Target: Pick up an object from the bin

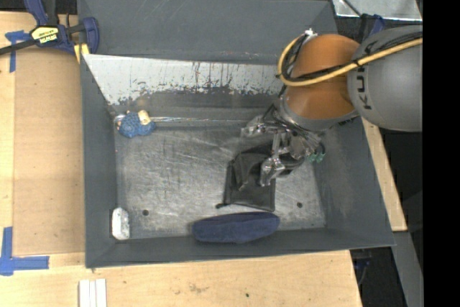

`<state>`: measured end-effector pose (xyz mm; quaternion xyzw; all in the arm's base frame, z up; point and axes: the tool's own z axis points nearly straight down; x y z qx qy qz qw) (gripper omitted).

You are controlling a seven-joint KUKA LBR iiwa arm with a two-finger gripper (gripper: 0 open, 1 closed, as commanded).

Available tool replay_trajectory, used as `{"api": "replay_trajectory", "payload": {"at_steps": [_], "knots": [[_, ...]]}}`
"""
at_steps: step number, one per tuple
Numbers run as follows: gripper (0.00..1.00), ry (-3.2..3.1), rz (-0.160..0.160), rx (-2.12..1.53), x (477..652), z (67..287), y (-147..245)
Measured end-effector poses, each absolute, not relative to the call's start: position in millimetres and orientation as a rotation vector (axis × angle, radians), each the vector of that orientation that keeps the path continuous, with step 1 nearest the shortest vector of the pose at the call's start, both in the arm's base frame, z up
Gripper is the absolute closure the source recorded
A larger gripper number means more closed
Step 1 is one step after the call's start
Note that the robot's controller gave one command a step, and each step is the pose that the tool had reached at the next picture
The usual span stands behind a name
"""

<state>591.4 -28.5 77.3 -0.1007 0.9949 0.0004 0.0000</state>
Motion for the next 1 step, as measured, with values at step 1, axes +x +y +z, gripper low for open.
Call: {"api": "replay_trajectory", "payload": {"at_steps": [1], "knots": [[1.00,3.122,0.002,-0.314,592.2,80.4,-28.1]]}}
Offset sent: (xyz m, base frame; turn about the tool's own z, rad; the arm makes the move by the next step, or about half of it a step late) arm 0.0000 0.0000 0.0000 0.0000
